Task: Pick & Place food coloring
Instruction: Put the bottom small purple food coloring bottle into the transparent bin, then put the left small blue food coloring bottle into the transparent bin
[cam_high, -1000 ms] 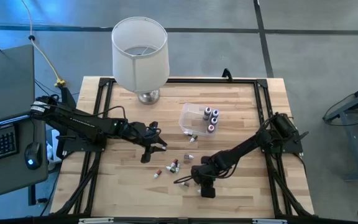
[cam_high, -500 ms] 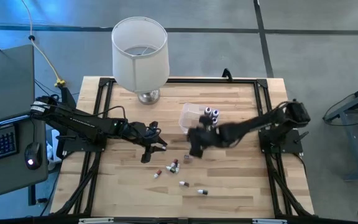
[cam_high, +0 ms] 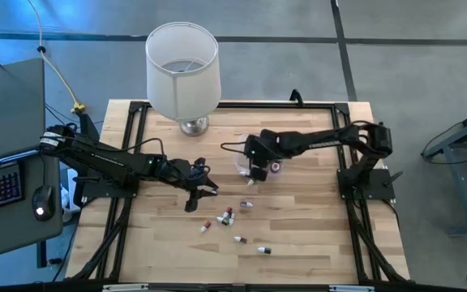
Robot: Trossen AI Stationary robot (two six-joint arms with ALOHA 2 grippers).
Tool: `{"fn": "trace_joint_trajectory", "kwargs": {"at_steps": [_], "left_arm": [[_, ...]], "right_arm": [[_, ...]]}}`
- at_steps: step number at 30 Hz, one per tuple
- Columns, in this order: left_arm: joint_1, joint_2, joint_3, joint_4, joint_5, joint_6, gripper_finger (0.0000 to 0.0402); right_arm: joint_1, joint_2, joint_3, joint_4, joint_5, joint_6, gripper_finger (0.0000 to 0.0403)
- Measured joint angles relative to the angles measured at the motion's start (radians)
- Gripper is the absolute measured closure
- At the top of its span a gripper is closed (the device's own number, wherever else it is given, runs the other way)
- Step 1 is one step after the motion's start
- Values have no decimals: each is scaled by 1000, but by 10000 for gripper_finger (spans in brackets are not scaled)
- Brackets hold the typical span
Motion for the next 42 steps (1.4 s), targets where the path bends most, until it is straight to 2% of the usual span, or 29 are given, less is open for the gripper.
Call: {"fn": "trace_joint_trajectory", "kwargs": {"at_steps": [5, 10, 13, 18, 22, 28, 36, 42], "left_arm": [[0, 0, 0, 0, -5, -3, 279], [0, 0, 0, -14, -5, -10, 279], [0, 0, 0, -64, -8, -85, 279], [0, 0, 0, -194, -58, -293, 279], [0, 63, 0, -213, -104, -423, 279], [0, 178, 0, -150, -105, -575, 279], [0, 299, 48, -112, -135, -608, 279], [0, 327, 86, -190, -168, -602, 279]], "right_arm": [[-18, 2, 0, -9, -29, -37, 317], [-17, 2, 0, -12, -27, -59, 285], [-17, 1, 0, -13, -26, -44, 267], [-12, -17, 0, -14, -35, -38, 249], [5, -70, 0, -13, -31, -37, 248], [51, -192, 0, -14, -29, -36, 260], [143, -343, 1, -14, -29, -22, 263], [209, -390, 1, -14, -29, 25, 263]]}}
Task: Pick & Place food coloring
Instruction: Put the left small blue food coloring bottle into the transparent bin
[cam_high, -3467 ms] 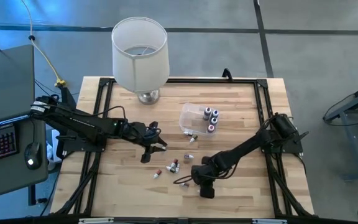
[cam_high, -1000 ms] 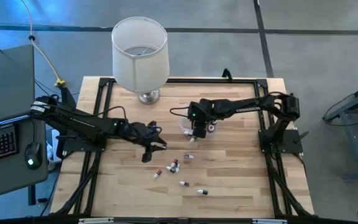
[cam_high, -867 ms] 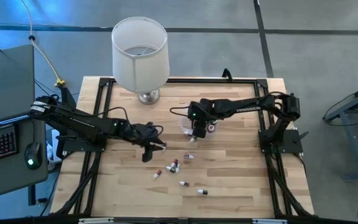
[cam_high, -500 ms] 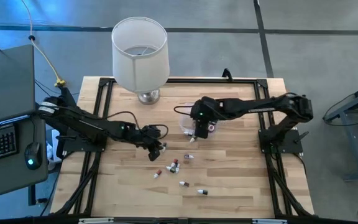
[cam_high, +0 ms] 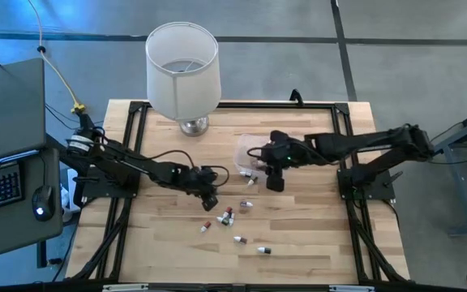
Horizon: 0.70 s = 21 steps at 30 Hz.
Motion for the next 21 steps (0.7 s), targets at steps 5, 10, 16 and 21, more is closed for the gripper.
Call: {"fn": "trace_joint_trajectory", "kwargs": {"at_steps": [5, 10, 16, 21], "left_arm": [[0, 0, 16, -48, -67, -3, 279], [0, 1, 16, -48, -66, -4, 279], [0, 49, 17, -16, -63, -4, 279], [0, 92, 17, 7, -59, 5, 279]], "right_arm": [[43, 5, 0, 0, 0, 2, 263], [64, 7, 0, 0, 4, 3, 263], [70, 7, 0, 0, 4, 6, 263], [70, 8, 0, -1, -2, 26, 263]]}}
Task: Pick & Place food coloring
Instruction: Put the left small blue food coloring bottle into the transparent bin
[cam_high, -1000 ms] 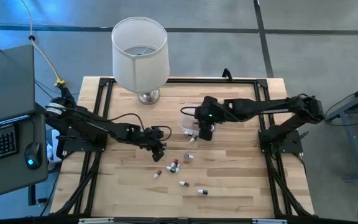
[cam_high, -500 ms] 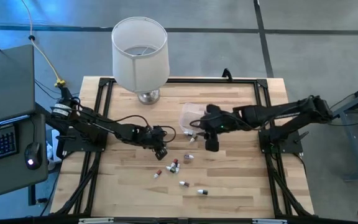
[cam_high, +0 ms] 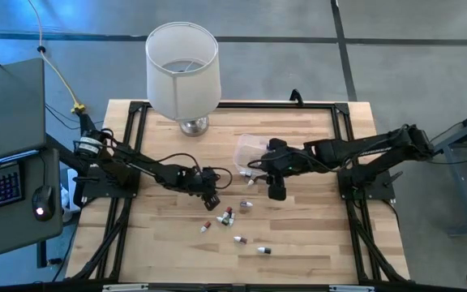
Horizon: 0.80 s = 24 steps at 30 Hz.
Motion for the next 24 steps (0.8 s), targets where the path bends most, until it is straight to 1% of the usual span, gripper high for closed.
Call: {"fn": "trace_joint_trajectory", "kwargs": {"at_steps": [2, 4, 9, 11, 14, 18, 20, 24], "left_arm": [[0, 3, 0, -2, 0, 27, 279], [0, 3, 0, -4, 7, 94, 279], [0, 6, 35, -25, -3, 403, 279], [0, -18, 75, -73, -2, 467, 279], [0, -37, 174, -195, 26, 445, 280], [-7, -38, 301, -488, 18, 445, 280], [-9, -41, 324, -576, 25, 434, 280], [-9, -39, 287, -577, 122, 365, 280]], "right_arm": [[0, 0, 0, -1, -10, 2, 263], [0, 0, 0, -4, -23, 1, 263], [0, 0, 0, -4, -25, 1, 263], [0, 0, 0, -6, -25, 1, 263], [0, 0, 0, -7, -25, 4, 263], [0, 0, 0, -25, -25, 7, 263], [1, 0, 0, -40, -25, 6, 263], [1, 0, -5, -53, -26, 4, 263]]}}
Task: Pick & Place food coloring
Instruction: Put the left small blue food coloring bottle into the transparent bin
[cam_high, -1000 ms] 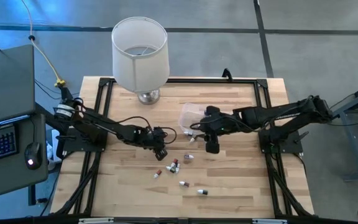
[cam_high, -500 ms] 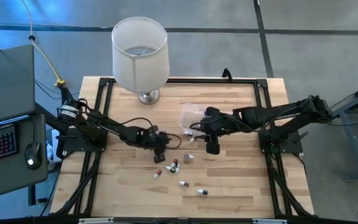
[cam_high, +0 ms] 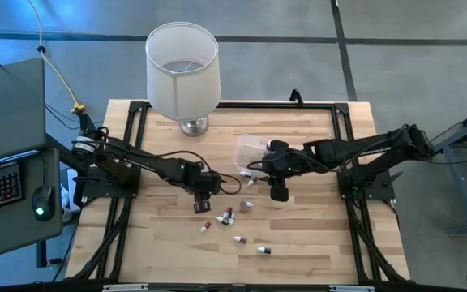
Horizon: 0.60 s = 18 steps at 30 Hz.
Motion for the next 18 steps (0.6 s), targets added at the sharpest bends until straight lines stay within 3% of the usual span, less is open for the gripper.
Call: {"fn": "trace_joint_trajectory", "kwargs": {"at_steps": [7, 18], "left_arm": [[3, 0, -99, 94, -6, -56, 280], [2, 0, -153, 165, -52, -46, 280]], "right_arm": [[0, 0, -61, 4, 0, 0, 263], [0, 1, -96, 121, -26, 36, 263]]}}
